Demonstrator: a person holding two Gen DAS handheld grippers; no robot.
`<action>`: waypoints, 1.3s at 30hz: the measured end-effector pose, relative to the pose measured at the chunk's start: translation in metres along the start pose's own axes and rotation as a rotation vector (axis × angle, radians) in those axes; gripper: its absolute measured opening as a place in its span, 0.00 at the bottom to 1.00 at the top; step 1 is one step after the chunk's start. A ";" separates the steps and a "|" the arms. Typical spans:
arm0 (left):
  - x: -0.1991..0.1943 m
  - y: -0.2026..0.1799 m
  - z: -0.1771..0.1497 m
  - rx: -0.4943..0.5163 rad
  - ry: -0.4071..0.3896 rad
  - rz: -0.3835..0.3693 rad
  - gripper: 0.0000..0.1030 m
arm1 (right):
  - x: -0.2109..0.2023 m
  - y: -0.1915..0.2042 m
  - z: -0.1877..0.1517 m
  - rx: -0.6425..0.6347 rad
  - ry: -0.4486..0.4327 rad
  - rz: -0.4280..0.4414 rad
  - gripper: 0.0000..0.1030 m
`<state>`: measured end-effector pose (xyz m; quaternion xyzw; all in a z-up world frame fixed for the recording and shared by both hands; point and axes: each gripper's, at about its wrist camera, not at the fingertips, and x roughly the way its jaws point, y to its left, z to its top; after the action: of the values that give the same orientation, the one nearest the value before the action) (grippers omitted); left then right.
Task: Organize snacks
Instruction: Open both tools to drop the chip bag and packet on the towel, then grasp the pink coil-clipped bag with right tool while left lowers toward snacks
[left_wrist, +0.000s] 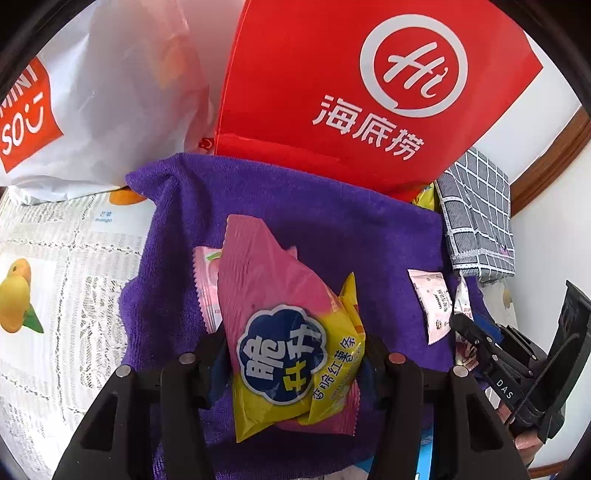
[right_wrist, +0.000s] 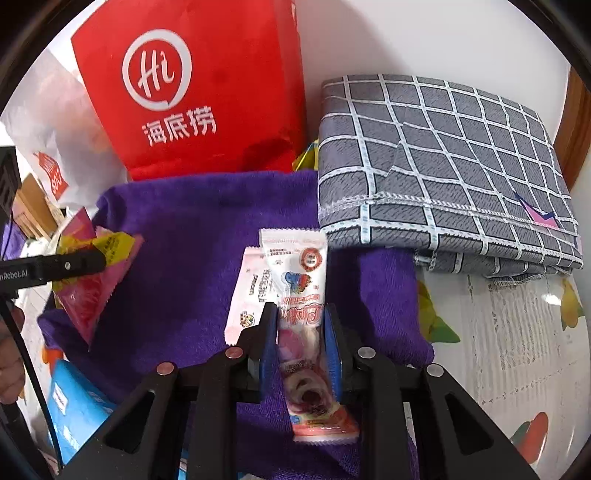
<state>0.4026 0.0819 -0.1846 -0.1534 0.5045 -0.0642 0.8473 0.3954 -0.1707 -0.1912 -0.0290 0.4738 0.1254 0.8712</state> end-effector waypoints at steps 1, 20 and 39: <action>0.001 0.000 0.000 -0.005 0.002 -0.003 0.52 | -0.001 0.000 0.000 0.000 -0.001 0.002 0.25; -0.072 0.009 -0.018 -0.030 -0.069 -0.017 0.76 | -0.103 0.029 -0.017 -0.060 -0.158 -0.032 0.53; -0.163 0.011 -0.121 0.064 -0.165 0.012 0.75 | -0.163 0.074 -0.120 0.001 -0.104 0.155 0.53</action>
<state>0.2173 0.1118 -0.1064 -0.1279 0.4314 -0.0624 0.8909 0.1942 -0.1504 -0.1161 0.0150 0.4287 0.1936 0.8823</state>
